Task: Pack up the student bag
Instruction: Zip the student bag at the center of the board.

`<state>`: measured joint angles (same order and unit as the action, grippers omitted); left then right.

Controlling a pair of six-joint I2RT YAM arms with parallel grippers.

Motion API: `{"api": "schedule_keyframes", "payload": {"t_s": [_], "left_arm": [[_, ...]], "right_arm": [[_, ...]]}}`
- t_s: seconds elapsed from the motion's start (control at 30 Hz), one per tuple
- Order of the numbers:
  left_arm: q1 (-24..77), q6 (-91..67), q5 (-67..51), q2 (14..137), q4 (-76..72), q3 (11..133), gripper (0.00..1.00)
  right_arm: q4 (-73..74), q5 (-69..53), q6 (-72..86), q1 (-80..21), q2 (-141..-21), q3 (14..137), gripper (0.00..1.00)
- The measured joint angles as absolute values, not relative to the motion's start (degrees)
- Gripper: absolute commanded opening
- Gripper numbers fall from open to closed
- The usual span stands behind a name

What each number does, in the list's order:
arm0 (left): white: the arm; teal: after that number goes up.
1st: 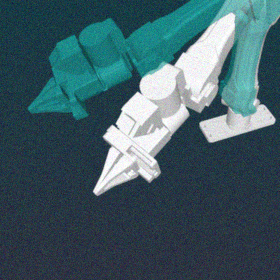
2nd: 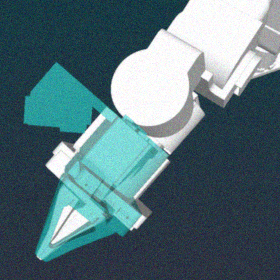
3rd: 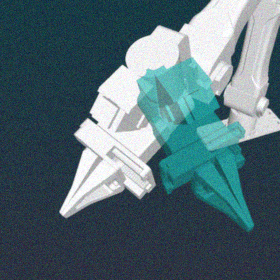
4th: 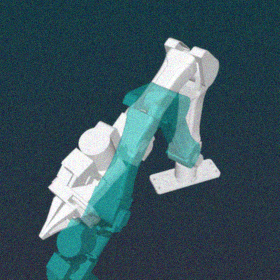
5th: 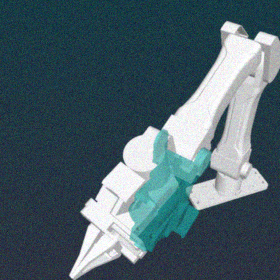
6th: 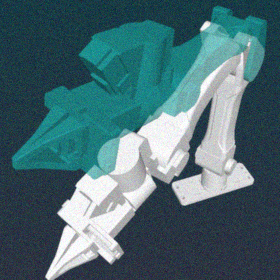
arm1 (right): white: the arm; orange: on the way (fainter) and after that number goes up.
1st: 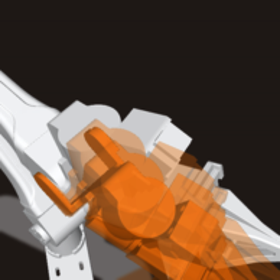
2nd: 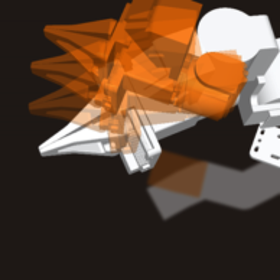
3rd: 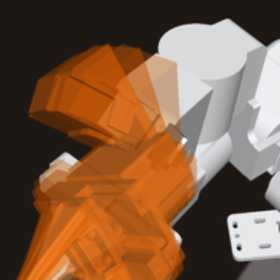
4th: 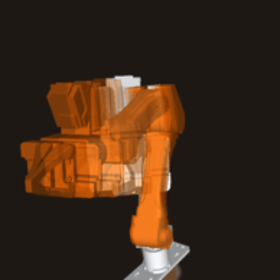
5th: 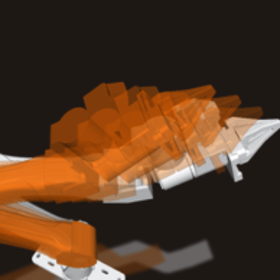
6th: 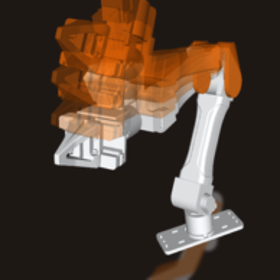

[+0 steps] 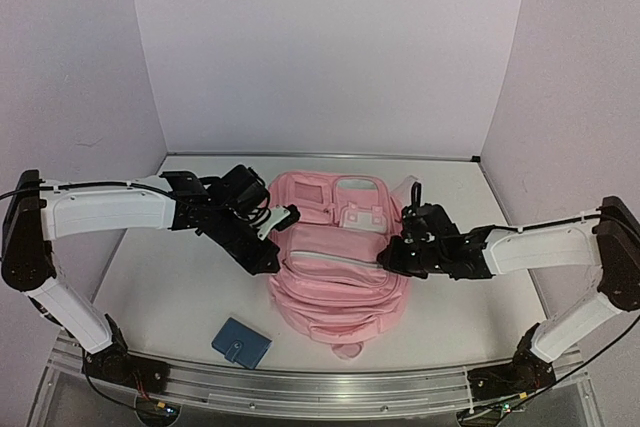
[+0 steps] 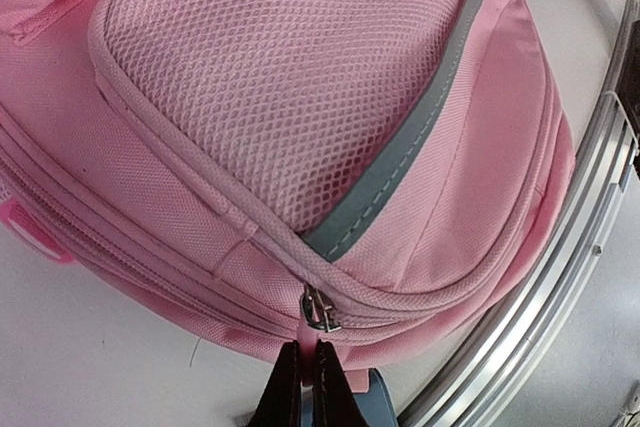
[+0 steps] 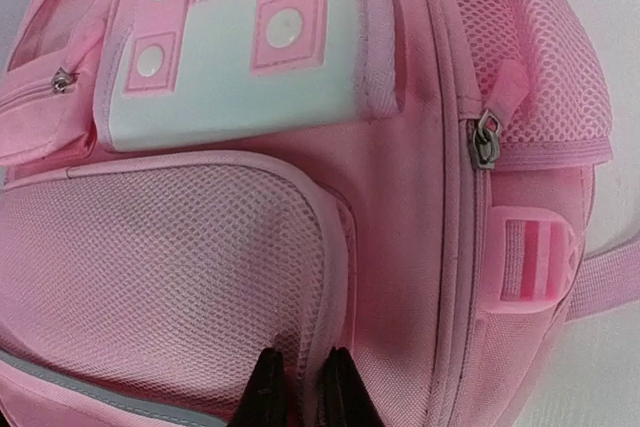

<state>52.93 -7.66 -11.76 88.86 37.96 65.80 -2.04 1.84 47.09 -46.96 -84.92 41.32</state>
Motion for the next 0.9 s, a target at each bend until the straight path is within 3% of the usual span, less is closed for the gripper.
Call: {"api": "schedule_keyframes", "payload": {"t_s": [0.9], "left_arm": [[55.35,-19.93,-26.82,91.35,39.79,67.86,0.0]], "right_arm": [[-7.49,9.2,58.36,-47.88,-86.67,39.82,0.0]]}}
